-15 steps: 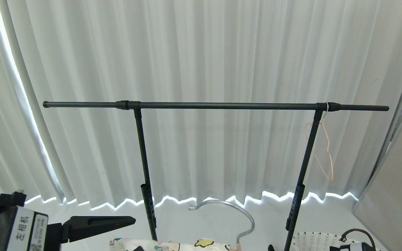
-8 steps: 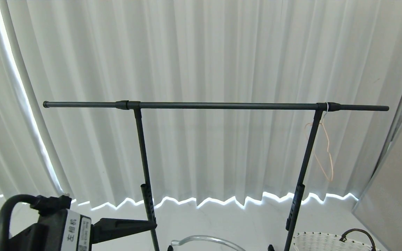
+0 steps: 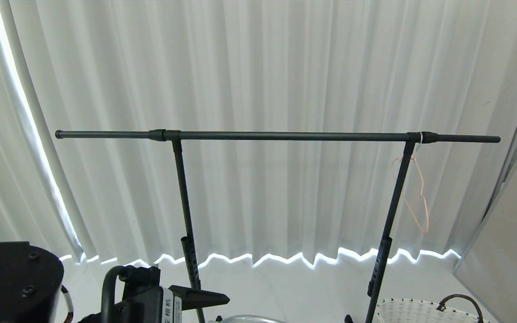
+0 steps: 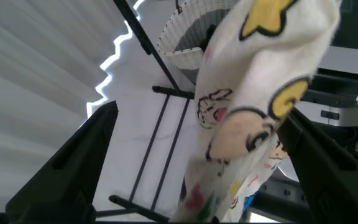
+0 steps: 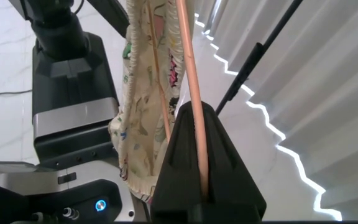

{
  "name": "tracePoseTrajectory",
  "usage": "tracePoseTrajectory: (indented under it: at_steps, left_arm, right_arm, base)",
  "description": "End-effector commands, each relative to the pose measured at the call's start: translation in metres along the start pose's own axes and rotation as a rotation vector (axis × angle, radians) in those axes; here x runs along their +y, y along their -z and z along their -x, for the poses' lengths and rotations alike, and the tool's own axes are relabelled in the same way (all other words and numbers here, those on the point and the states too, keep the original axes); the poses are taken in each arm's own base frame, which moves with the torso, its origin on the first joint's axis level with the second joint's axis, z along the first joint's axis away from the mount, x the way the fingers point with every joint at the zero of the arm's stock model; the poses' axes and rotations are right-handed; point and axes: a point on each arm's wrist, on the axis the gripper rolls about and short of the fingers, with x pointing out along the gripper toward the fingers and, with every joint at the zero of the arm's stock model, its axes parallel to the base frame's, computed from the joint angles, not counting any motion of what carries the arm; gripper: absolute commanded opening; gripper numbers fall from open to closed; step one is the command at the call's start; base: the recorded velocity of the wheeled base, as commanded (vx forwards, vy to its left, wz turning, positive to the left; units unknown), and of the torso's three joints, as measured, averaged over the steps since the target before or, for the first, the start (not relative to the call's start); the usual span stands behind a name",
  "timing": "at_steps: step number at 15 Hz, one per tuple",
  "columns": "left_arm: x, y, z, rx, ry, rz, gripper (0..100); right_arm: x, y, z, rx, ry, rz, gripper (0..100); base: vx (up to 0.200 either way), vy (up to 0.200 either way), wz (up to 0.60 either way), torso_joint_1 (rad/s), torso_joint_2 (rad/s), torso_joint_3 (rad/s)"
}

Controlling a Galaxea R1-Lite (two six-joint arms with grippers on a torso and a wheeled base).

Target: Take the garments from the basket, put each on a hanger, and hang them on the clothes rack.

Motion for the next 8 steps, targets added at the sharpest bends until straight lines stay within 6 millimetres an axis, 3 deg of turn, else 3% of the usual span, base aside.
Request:
tracePoseTrajectory:
  at_steps: [1,4,5,8]
  left_arm:
    - [0.0008,-0.0002,-0.0026,0.007,0.004,0.003,100]
    - [-0.0004,0.0015,-0.0019,0.008,0.011,0.004,100]
    - [-0.0005,0.0022,-0.0023,0.012,0.012,0.005,0]
    - [-0.0004,0.0030,-0.0027,0.015,0.012,0.005,0]
  right_arm:
    - [0.0005,-0.0012,-0.0012,-0.003,-0.003,0.001,0]
    - [0.0005,-0.0021,-0.0014,-0.006,-0.002,0.002,0]
    - [0.0005,-0.0019,-0.0010,-0.006,-0.002,0.002,0]
    - [0.0005,-0.0027,-0.0006,-0.011,-0.002,0.003,0]
  base:
    - [0.000,0.000,0.00,0.000,0.00,0.000]
    - [0.000,0.000,0.00,0.000,0.00,0.000]
    - [0.000,0.000,0.00,0.000,0.00,0.000]
    - [0.000,0.000,0.00,0.000,0.00,0.000]
